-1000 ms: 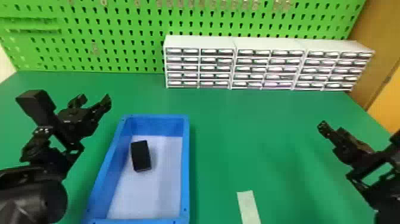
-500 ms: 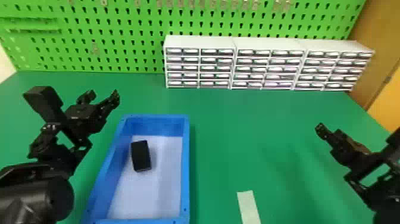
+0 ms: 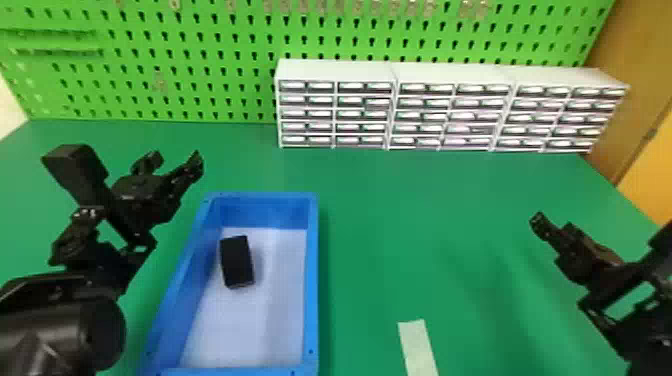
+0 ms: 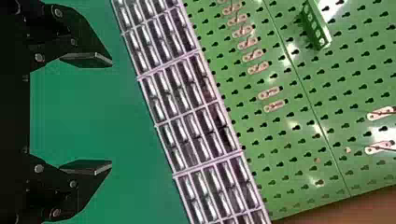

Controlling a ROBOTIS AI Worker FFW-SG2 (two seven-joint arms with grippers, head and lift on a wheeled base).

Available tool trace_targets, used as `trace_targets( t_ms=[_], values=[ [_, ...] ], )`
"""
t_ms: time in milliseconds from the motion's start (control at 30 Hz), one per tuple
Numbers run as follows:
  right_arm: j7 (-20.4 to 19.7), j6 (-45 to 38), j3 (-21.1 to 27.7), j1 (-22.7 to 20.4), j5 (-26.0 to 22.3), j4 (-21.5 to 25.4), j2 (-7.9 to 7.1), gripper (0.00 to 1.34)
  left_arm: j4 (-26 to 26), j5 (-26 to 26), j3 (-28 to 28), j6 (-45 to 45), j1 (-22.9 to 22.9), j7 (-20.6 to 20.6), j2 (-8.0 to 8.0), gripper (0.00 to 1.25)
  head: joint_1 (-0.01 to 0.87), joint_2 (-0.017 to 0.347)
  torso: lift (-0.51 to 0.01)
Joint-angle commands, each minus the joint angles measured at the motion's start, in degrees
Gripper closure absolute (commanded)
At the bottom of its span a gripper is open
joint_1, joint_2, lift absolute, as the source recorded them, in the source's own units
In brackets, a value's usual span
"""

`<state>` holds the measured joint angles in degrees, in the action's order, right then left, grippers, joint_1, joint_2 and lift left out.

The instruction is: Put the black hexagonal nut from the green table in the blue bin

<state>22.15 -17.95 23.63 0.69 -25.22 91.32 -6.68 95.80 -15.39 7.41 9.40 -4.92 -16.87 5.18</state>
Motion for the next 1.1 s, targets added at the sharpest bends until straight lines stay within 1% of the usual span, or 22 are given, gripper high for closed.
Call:
trace_targets(
  t_ms=[0, 333, 500, 833, 1067],
  values=[
    [0.0, -0.06, -0.34, 0.19, -0.01, 0.0, -0.18, 0.49, 0.09, -0.16, -0.02, 0.0, 0.0, 0.0, 0.0, 0.49, 0.691, 0.009, -0.097],
    [0.0, 0.02, -0.43, 0.45, -0.01, 0.0, -0.35, 0.49, 0.27, -0.25, -0.02, 0.0, 0.0, 0.0, 0.0, 0.49, 0.691, 0.009, -0.097],
    [0.0, 0.02, -0.43, 0.45, -0.01, 0.0, -0.18, 0.49, 0.27, -0.16, -0.02, 0.0, -0.09, 0.0, 0.0, 0.49, 0.691, 0.009, -0.097],
    [0.0, 0.2, 0.54, 0.54, 0.7, 0.0, 0.88, 0.51, 0.27, 0.01, 0.15, 0.0, 0.0, 0.0, -0.09, 0.49, 0.691, 0.009, -0.097],
    [0.0, 0.29, 0.01, 0.45, 0.7, 0.0, 0.7, 0.52, 0.27, 0.01, 0.24, 0.0, 0.09, 0.0, -0.09, 0.49, 0.691, 0.009, -0.097]
  ],
)
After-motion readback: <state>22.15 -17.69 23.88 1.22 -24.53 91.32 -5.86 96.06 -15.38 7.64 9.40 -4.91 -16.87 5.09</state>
